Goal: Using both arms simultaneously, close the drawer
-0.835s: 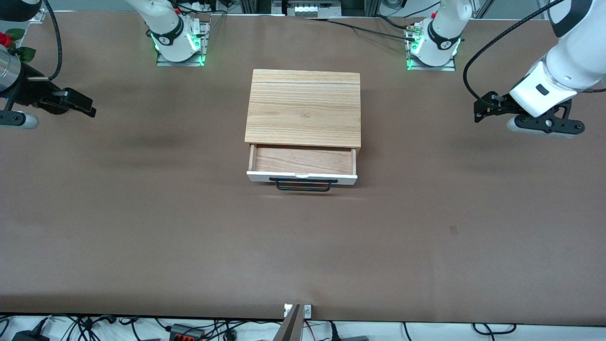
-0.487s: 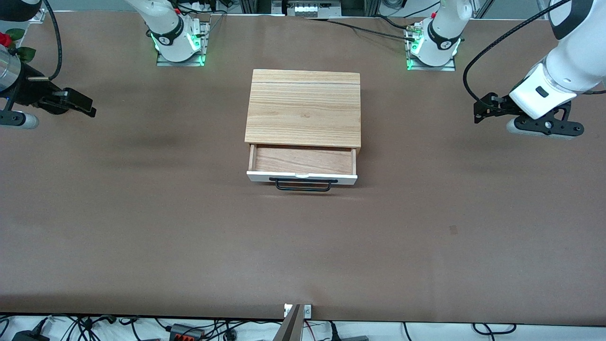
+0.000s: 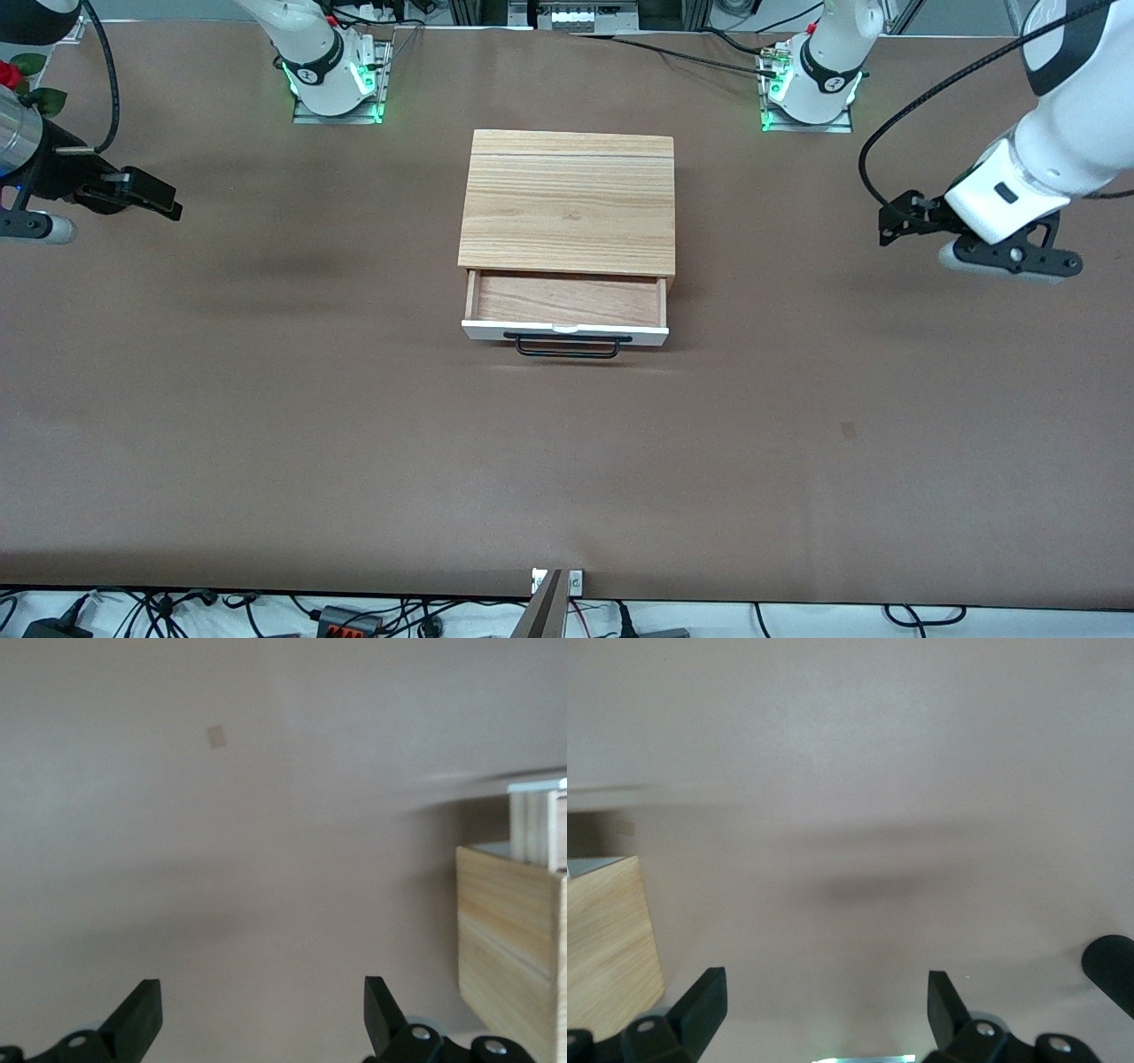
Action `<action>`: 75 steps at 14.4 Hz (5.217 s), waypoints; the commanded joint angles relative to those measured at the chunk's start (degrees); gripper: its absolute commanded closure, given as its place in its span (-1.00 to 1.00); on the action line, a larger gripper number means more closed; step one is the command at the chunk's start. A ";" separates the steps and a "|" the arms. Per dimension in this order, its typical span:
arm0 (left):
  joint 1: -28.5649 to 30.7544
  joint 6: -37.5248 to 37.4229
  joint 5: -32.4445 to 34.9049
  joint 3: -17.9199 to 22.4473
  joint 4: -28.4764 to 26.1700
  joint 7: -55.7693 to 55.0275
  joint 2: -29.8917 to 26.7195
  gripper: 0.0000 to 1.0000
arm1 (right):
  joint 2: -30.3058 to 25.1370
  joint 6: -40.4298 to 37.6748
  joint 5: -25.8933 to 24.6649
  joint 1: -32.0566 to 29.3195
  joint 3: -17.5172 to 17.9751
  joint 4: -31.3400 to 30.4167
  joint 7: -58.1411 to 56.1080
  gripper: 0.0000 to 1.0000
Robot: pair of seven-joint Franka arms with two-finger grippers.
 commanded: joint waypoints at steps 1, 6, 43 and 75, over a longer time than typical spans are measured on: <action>-0.13 -1.52 -0.43 -4.46 10.04 -4.91 9.63 -1.00 | 2.17 -1.04 0.72 1.36 0.88 1.46 0.42 -1.00; -0.83 5.39 0.10 -10.19 14.10 -15.40 21.59 -1.00 | 4.82 0.45 0.72 5.58 0.97 1.64 0.78 -1.00; -3.91 17.64 10.47 -23.20 9.54 -25.07 36.20 -1.00 | 34.27 38.17 26.48 28.00 1.76 5.15 0.24 -1.00; -0.84 8.41 9.77 -22.07 20.51 -25.25 33.31 -1.00 | 22.32 16.38 7.16 26.94 -5.96 7.96 -0.10 -1.00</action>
